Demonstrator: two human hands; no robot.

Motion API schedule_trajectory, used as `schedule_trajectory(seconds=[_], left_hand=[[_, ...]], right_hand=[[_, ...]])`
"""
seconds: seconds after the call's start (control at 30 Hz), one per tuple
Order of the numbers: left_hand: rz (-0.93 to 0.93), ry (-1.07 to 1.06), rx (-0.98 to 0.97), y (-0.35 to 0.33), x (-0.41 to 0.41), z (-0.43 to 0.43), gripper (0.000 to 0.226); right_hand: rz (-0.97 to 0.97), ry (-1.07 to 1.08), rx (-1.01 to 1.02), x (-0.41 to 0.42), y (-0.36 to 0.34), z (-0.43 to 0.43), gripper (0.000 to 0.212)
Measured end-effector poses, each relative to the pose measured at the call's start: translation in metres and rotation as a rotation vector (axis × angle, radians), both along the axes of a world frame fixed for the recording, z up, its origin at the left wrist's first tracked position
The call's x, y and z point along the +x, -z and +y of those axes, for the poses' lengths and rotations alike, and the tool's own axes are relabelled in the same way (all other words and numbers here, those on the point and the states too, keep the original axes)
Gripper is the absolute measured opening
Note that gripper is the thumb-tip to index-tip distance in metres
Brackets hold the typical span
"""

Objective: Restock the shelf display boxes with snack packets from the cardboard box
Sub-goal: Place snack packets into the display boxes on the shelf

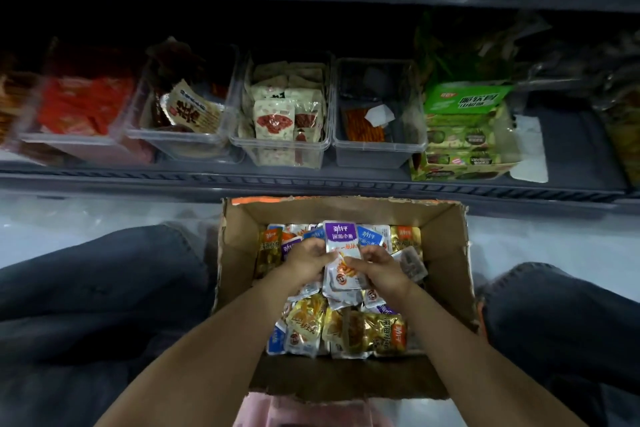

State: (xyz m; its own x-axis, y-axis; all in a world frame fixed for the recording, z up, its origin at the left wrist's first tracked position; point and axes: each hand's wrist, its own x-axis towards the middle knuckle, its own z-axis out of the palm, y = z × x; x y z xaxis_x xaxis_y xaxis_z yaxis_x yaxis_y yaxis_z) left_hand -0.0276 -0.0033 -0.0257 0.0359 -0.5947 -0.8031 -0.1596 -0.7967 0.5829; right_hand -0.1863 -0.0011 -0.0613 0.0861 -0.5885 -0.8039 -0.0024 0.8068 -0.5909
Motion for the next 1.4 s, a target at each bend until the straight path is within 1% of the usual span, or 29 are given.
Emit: schedule_trajectory(seconds=[0.1, 0.17, 0.2, 0.27, 0.4, 0.43, 0.47, 0.53, 0.57, 0.63, 0.7, 0.73, 0.77, 0.87, 0.9, 0.93, 1.03, 1.1, 1.2, 1.3, 1.33, 1.4], left_hand=[[0.025, -0.022, -0.039, -0.029, 0.000, 0.008, 0.039], [0.045, -0.013, -0.078, -0.046, 0.000, 0.014, 0.048], [0.058, -0.004, -0.107, -0.054, 0.000, 0.016, 0.049], [0.070, 0.012, -0.171, -0.071, 0.002, 0.018, 0.049], [0.100, 0.044, -0.322, -0.112, 0.002, 0.020, 0.040], [0.114, 0.039, -0.369, -0.122, 0.002, 0.021, 0.039], [0.129, 0.026, -0.415, -0.133, 0.001, 0.021, 0.038], [0.161, -0.004, -0.495, -0.153, -0.003, 0.023, 0.030], [0.169, -0.002, -0.523, -0.164, -0.005, 0.024, 0.024], [0.180, 0.046, -0.552, -0.185, -0.010, 0.027, 0.020], [0.199, 0.121, -0.575, -0.205, -0.013, 0.029, 0.023], [0.209, 0.152, -0.599, -0.215, -0.015, 0.030, 0.022], [0.222, 0.167, -0.630, -0.225, -0.017, 0.031, 0.021], [0.303, 0.098, -0.688, -0.254, -0.025, 0.030, 0.015], [0.355, 0.051, -0.684, -0.263, -0.028, 0.029, 0.015], [0.418, 0.012, -0.678, -0.273, -0.031, 0.027, 0.015], [0.584, -0.042, -0.653, -0.298, -0.038, 0.020, 0.016], [0.645, -0.040, -0.648, -0.313, -0.042, 0.014, 0.015], [0.676, 0.018, -0.676, -0.335, -0.042, 0.003, 0.016], [0.692, 0.082, -0.700, -0.355, -0.039, -0.008, 0.020], [0.687, 0.090, -0.697, -0.361, -0.037, -0.012, 0.021], [0.656, 0.094, -0.689, -0.370, -0.032, -0.021, 0.020]], right_hand=[[-0.012, 0.011, -0.050, 0.003, -0.030, 0.003, 0.048], [-0.014, 0.029, -0.088, 0.003, -0.048, 0.004, 0.049], [-0.022, 0.041, -0.115, 0.004, -0.059, 0.004, 0.050], [-0.037, 0.044, -0.170, 0.002, -0.079, 0.005, 0.060], [-0.043, -0.027, -0.335, 0.001, -0.125, 0.006, 0.076], [-0.041, -0.013, -0.374, 0.001, -0.138, 0.005, 0.075], [-0.043, 0.013, -0.416, 0.001, -0.150, 0.004, 0.067], [-0.066, 0.076, -0.492, 0.001, -0.174, 0.003, 0.042], [-0.074, 0.101, -0.524, 0.000, -0.186, 0.003, 0.034], [-0.099, 0.137, -0.598, -0.001, -0.212, 0.003, 0.025], [-0.116, 0.184, -0.663, -0.002, -0.238, 0.004, 0.016], [-0.107, 0.201, -0.703, -0.003, -0.250, 0.004, 0.015], [-0.083, 0.208, -0.749, -0.004, -0.262, 0.005, 0.019], [-0.034, 0.202, -0.892, -0.012, -0.298, 0.003, 0.051], [-0.057, 0.198, -0.920, -0.016, -0.309, 0.001, 0.060], [-0.083, 0.191, -0.939, -0.020, -0.321, 0.000, 0.063], [-0.070, 0.154, -1.000, -0.032, -0.354, -0.006, 0.058], [-0.057, 0.154, -1.033, -0.038, -0.373, -0.010, 0.048], [-0.102, 0.160, -1.023, -0.043, -0.396, -0.018, 0.036], [-0.221, 0.138, -0.925, -0.046, -0.413, -0.030, 0.034], [-0.225, 0.118, -0.909, -0.047, -0.417, -0.035, 0.035], [-0.163, 0.065, -0.918, -0.049, -0.427, -0.045, 0.038]])
